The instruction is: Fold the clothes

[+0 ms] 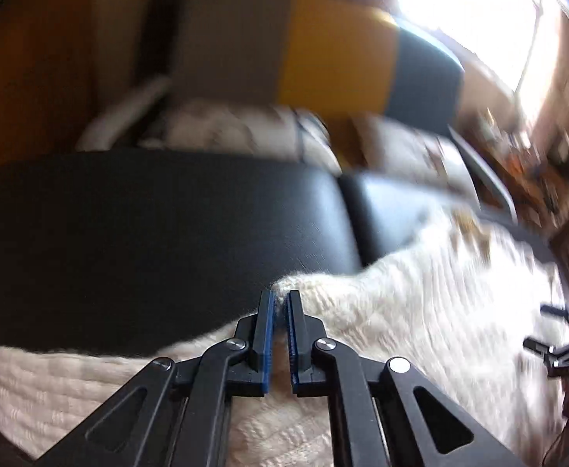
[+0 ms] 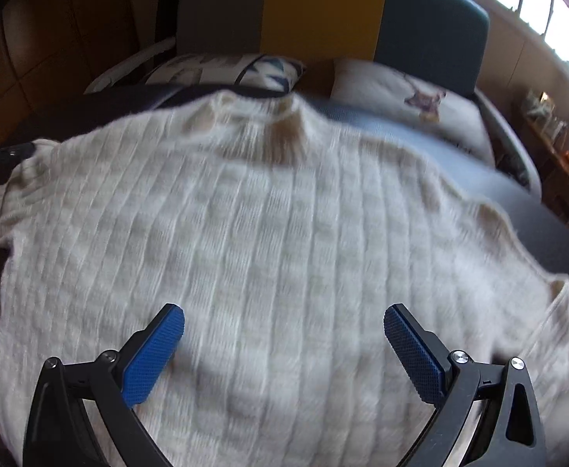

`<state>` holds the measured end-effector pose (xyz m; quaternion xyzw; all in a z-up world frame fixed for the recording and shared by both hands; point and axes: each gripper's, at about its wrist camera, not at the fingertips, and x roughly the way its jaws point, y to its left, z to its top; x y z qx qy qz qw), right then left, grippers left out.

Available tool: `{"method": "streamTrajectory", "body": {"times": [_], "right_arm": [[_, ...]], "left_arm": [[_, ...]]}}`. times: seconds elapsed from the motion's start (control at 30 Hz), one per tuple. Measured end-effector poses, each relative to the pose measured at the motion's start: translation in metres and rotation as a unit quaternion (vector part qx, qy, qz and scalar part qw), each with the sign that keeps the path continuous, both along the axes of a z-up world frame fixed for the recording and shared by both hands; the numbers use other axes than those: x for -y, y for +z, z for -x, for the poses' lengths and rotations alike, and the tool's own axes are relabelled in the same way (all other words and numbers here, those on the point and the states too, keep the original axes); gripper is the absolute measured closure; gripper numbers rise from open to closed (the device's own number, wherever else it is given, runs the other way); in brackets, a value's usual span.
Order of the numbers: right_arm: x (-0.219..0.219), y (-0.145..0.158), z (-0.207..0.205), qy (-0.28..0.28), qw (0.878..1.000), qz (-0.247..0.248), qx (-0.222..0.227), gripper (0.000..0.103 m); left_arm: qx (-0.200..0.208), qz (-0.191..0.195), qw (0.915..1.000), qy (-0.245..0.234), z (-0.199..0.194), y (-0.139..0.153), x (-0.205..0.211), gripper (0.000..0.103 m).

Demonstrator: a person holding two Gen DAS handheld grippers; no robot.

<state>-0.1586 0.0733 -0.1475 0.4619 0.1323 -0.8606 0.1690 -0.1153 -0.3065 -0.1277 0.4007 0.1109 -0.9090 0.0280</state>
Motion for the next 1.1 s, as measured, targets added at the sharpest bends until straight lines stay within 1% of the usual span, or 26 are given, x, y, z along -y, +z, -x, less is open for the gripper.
{"method": "streamTrajectory", "body": {"times": [0.03,0.1,0.17,0.2,0.23,0.27,0.3,0.33,0.37,0.4,0.43,0.47,0.5,0.53,0.57,0.6,0.63,0.67,0.73,0.77,0.87,0.93,1.0,1.07,1.1], "right_arm": [[0.001,0.003,0.01,-0.002,1.0,-0.002,-0.004,0.0],[0.003,0.001,0.033,-0.009,1.0,-0.01,-0.004,0.0],[0.0,-0.012,0.054,-0.025,0.999,-0.016,0.013,0.0],[-0.001,-0.024,0.066,-0.034,0.999,-0.015,0.035,0.0],[-0.005,-0.031,0.075,-0.046,0.998,0.008,0.049,0.0],[-0.009,-0.031,0.076,-0.054,0.997,0.028,0.049,0.0],[-0.01,-0.031,0.076,-0.056,0.997,0.03,0.045,0.0],[-0.011,-0.031,0.075,-0.056,0.997,0.032,0.041,0.0],[-0.011,-0.03,0.074,-0.056,0.997,0.033,0.038,0.0],[-0.012,-0.029,0.073,-0.055,0.997,0.034,0.038,0.0],[-0.012,-0.029,0.073,-0.055,0.997,0.035,0.037,0.0],[-0.012,-0.028,0.072,-0.054,0.997,0.036,0.037,0.0],[-0.012,-0.026,0.072,-0.051,0.997,0.035,0.037,0.0],[-0.011,-0.022,0.072,-0.045,0.998,0.034,0.037,0.0],[-0.01,-0.018,0.073,-0.039,0.998,0.032,0.037,0.0],[-0.01,-0.014,0.073,-0.034,0.998,0.029,0.032,0.0],[-0.011,-0.01,0.073,-0.029,0.999,0.024,0.023,0.0],[-0.012,-0.008,0.074,-0.024,0.999,0.023,0.016,0.0],[-0.015,-0.005,0.08,-0.011,0.999,0.032,0.016,0.0],[-0.017,-0.005,0.085,-0.004,0.999,0.046,0.021,0.0],[-0.019,-0.006,0.098,0.023,0.996,0.085,0.031,0.0],[-0.018,-0.014,0.103,0.035,0.995,0.084,0.035,0.0],[-0.02,-0.022,0.099,0.043,0.996,0.077,0.026,0.0],[-0.023,-0.029,0.093,0.047,0.996,0.071,0.014,0.0],[-0.024,-0.029,0.091,0.046,0.996,0.071,0.012,0.0]], "left_arm": [[-0.008,0.002,0.9998,0.016,-0.002,0.001,0.003,0.1],[-0.021,0.031,0.9981,0.048,-0.008,-0.002,0.002,0.1],[0.018,0.051,0.9968,0.058,-0.002,-0.021,0.0,0.1],[0.039,0.061,0.9954,0.063,0.001,-0.031,-0.001,0.1],[0.059,0.042,0.9951,0.068,0.001,-0.04,0.007,0.099],[0.054,0.042,0.9949,0.074,0.001,-0.039,0.01,0.099],[0.048,0.044,0.9946,0.081,0.0,-0.037,0.011,0.098],[0.045,0.034,0.9944,0.089,0.0,-0.031,0.014,0.098],[0.035,0.027,0.9939,0.101,-0.002,-0.022,0.015,0.098],[0.02,0.035,0.9922,0.118,-0.005,-0.008,0.015,0.098],[0.004,0.038,0.9916,0.124,0.0,0.001,0.008,0.099],[-0.012,0.031,0.9925,0.118,0.0,0.012,0.001,0.099],[-0.027,0.012,0.9953,0.093,0.006,0.023,-0.01,0.095],[-0.034,-0.01,0.9976,0.059,0.011,0.03,-0.021,0.091],[-0.04,-0.033,0.9983,0.025,0.016,0.036,-0.031,0.09],[-0.037,-0.075,0.9962,-0.023,0.026,0.04,-0.046,0.089],[-0.025,-0.116,0.9908,-0.065,0.038,0.04,-0.063,0.085],[-0.013,-0.156,0.9819,-0.107,0.051,0.039,-0.079,0.083],[0.02,-0.207,0.965,-0.16,0.083,0.032,-0.114,0.08],[0.037,-0.222,0.9577,-0.18,0.101,0.025,-0.131,0.079],[0.084,-0.25,0.9441,-0.198,0.151,0.001,-0.172,0.077],[0.118,-0.254,0.9414,-0.187,0.179,-0.018,-0.184,0.077],[0.15,-0.261,0.9362,-0.181,0.203,-0.04,-0.191,0.076],[0.167,-0.279,0.9264,-0.19,0.226,-0.059,-0.197,0.076],[0.174,-0.292,0.9191,-0.199,0.233,-0.064,-0.204,0.076]]}}
